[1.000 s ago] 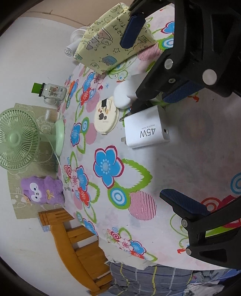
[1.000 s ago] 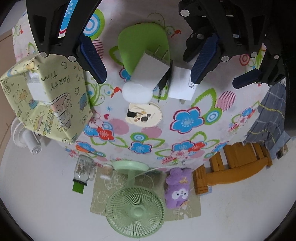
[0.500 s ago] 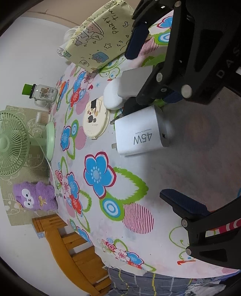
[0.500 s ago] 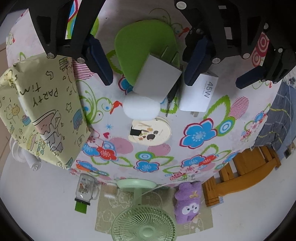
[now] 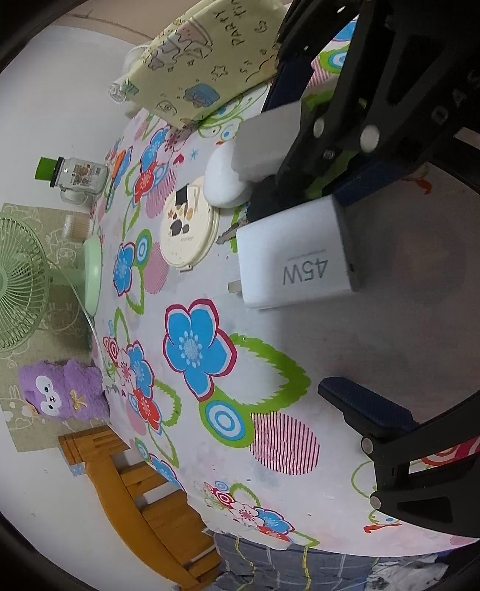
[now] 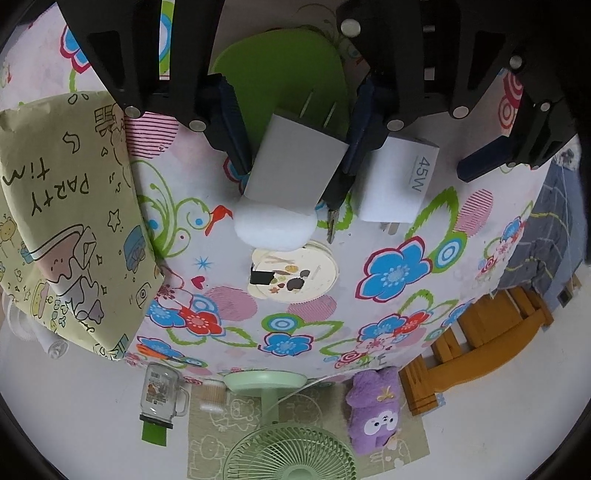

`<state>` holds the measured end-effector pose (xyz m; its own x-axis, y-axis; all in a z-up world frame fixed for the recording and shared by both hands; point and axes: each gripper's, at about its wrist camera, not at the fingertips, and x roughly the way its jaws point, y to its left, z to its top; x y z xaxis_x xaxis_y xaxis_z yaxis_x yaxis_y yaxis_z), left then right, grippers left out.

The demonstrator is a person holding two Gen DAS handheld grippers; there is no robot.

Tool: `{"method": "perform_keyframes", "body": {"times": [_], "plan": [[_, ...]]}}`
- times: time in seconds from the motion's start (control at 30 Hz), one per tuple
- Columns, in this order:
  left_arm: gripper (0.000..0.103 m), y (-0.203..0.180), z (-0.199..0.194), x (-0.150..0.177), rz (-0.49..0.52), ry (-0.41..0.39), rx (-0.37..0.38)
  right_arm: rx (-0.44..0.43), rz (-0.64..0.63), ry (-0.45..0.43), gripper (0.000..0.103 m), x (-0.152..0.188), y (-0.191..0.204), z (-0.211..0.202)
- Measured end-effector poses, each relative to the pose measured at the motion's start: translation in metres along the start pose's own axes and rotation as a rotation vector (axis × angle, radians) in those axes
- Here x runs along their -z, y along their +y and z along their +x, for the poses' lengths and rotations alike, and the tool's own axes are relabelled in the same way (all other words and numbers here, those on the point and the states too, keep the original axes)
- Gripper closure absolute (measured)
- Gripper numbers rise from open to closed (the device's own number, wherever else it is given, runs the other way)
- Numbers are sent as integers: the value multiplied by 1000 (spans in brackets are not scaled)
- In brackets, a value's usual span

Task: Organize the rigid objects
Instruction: 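Grasp the white square charger with the left tool while the right tool lifts the plug charger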

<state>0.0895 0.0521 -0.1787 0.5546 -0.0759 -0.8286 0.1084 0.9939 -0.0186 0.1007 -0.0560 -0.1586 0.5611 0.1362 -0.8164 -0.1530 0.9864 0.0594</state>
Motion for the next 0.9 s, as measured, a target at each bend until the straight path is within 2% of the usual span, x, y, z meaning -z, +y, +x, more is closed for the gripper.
{"method": "perform_keyframes", "body": {"times": [0.27, 0.4, 0.6, 0.67, 0.73, 0.9], "plan": [[7, -3, 6, -7, -12, -7, -21, 7, 22, -13, 53, -4, -10, 0], [10, -1, 6, -8, -30, -11, -26, 1, 31, -16, 53, -6, -14, 1], [24, -3, 5, -11, -23, -31, -13, 0, 45, -17, 53, -7, -17, 3], [31, -6, 4, -12, -13, -34, -5, -2, 48, -17, 53, -8, -17, 2], [43, -10, 4, -13, -2, -38, 7, -4, 51, -17, 53, -7, -17, 2], [47, -12, 3, -13, -12, -47, 10, 2, 54, -22, 54, -8, -17, 1]]}}
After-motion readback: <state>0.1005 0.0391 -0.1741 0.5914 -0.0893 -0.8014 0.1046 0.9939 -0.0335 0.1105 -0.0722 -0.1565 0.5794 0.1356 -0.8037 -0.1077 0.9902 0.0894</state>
